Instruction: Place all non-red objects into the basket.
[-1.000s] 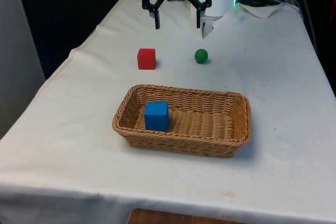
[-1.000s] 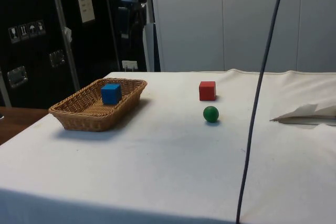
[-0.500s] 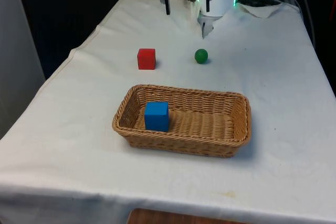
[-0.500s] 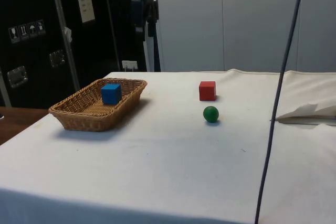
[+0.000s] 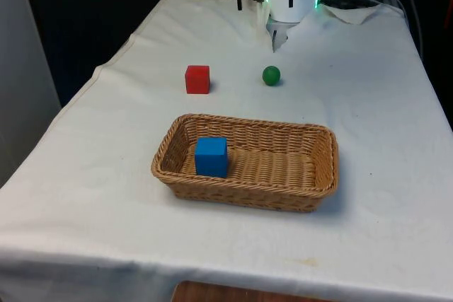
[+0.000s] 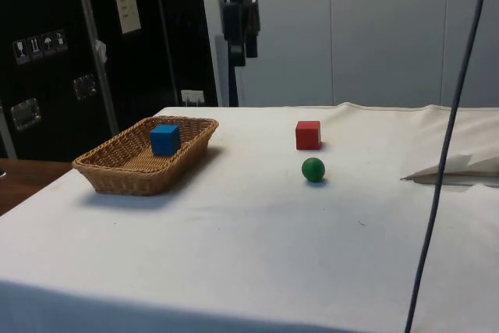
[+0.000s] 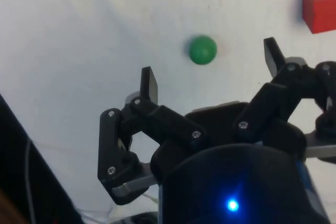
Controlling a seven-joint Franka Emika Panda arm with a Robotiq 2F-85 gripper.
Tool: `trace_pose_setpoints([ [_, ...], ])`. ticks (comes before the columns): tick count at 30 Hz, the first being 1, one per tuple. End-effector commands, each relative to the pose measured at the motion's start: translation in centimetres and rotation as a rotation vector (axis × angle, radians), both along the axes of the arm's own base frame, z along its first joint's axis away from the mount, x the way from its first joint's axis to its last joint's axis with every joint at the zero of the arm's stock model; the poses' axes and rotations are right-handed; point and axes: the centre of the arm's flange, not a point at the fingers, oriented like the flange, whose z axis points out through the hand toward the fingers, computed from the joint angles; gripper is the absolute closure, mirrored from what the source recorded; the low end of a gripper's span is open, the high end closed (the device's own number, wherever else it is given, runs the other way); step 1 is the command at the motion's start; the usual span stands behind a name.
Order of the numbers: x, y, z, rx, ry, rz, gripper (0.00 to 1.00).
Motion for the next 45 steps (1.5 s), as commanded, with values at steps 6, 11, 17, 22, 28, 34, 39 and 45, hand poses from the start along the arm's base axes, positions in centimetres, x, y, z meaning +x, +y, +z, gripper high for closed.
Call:
trace_pose_setpoints([
  [6,-1.7,0.7,-1.1,-0.039,0.007,0.008,0.00],
  [11,-3.2,1.4,-2.2,-0.058,0.016,0.017,0.00],
  [17,-4.7,1.7,-3.4,-0.058,0.015,0.022,0.00],
  [22,-6.0,1.8,-4.8,-0.039,0.017,0.023,0.00],
  [28,-8.4,1.8,-6.9,-0.023,-0.012,0.022,0.00],
  [34,-9.6,1.9,-8.3,-0.015,-0.022,0.023,0.00],
  [39,-10.4,1.9,-9.6,-0.019,-0.021,0.027,0.00],
  [45,-10.9,2.1,-11.7,-0.020,-0.032,0.030,0.00],
])
